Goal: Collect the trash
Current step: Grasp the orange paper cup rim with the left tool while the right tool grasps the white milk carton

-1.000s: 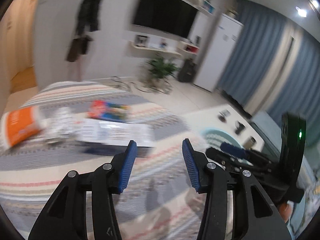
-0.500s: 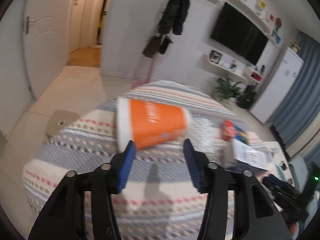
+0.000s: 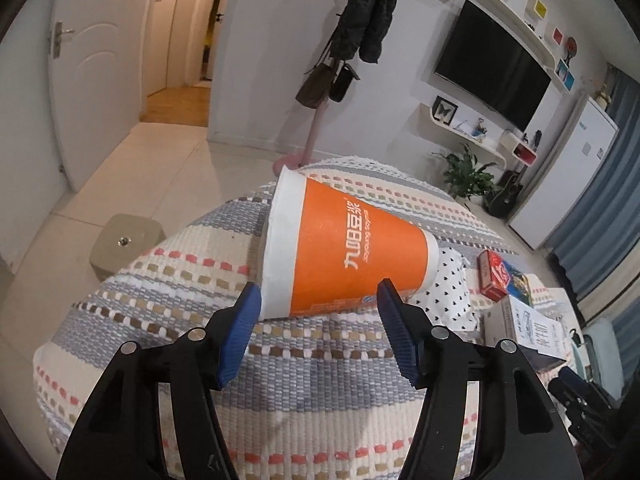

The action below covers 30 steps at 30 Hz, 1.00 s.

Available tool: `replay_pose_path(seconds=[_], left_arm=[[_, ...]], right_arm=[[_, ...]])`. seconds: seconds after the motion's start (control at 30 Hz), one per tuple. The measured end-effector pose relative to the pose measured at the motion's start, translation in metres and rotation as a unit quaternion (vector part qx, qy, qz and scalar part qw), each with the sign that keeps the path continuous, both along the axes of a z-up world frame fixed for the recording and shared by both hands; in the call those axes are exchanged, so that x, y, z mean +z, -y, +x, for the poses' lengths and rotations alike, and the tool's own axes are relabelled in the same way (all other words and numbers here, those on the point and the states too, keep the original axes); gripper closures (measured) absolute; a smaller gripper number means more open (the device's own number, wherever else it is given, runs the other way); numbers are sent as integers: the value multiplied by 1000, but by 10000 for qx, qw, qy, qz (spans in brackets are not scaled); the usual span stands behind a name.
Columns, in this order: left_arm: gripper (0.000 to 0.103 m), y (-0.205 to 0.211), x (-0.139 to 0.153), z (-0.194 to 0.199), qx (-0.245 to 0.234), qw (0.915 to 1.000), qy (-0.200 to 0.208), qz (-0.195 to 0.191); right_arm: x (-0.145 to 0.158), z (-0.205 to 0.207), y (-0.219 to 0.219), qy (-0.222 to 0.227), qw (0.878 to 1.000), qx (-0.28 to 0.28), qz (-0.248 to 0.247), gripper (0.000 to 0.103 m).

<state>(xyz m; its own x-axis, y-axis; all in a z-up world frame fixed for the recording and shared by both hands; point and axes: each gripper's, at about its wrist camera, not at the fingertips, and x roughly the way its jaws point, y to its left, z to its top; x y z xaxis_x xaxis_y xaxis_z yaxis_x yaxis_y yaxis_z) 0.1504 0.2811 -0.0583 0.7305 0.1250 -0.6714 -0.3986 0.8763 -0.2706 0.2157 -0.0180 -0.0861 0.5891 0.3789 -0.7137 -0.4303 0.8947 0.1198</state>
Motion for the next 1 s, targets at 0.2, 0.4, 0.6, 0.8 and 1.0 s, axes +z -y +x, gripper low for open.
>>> replay_pose_path(seconds=[0.2, 0.4, 0.6, 0.8, 1.0], left_arm=[[36, -17, 6, 4, 252, 9997, 42, 65], [50, -21, -1, 28, -265, 9994, -67, -213], [85, -5, -6, 22, -608, 9968, 17, -515], [101, 41, -5, 4, -757, 9970, 0, -141], [101, 96, -4, -26, -978, 9950, -5, 207]], right_arm=[[-2, 2, 2, -84, 10000, -1, 39, 57], [0, 3, -1, -66, 9999, 98, 29, 57], [16, 13, -4, 20, 9996, 281, -24, 57], [33, 22, -7, 331, 9984, 432, -162, 57], [34, 47, -8, 91, 9980, 618, 18, 57]])
